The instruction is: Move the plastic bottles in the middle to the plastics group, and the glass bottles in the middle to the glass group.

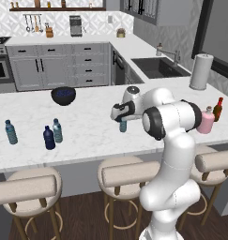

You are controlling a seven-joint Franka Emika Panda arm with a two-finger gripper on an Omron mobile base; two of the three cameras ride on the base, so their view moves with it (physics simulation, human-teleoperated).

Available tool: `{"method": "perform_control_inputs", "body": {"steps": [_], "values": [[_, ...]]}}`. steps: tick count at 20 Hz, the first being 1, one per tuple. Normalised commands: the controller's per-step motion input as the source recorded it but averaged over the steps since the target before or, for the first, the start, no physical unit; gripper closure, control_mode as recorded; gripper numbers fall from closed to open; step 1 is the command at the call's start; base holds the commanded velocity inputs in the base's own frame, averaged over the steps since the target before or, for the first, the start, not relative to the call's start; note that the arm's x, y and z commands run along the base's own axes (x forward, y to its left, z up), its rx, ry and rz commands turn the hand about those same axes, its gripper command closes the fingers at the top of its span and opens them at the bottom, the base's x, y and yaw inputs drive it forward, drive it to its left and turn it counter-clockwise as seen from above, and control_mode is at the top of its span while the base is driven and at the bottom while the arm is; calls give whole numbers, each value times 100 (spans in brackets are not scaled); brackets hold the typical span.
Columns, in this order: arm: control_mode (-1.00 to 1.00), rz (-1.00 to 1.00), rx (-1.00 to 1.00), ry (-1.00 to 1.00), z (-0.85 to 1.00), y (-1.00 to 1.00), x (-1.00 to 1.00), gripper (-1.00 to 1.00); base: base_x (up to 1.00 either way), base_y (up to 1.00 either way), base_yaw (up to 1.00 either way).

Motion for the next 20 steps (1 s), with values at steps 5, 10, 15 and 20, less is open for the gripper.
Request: {"method": "perform_control_inputs", "body": {"steps": [5,10,15,20], "values": [[-100,0,0,0,0,0,0,100,0,0,0],[-100,0,0,-7,0,5,-17,100,0,0,0],[-100,12,0,-9,19,71,-23,100,0,0,0],[-100,25,0,-1,16,100,-12,100,0,0,0]]}}
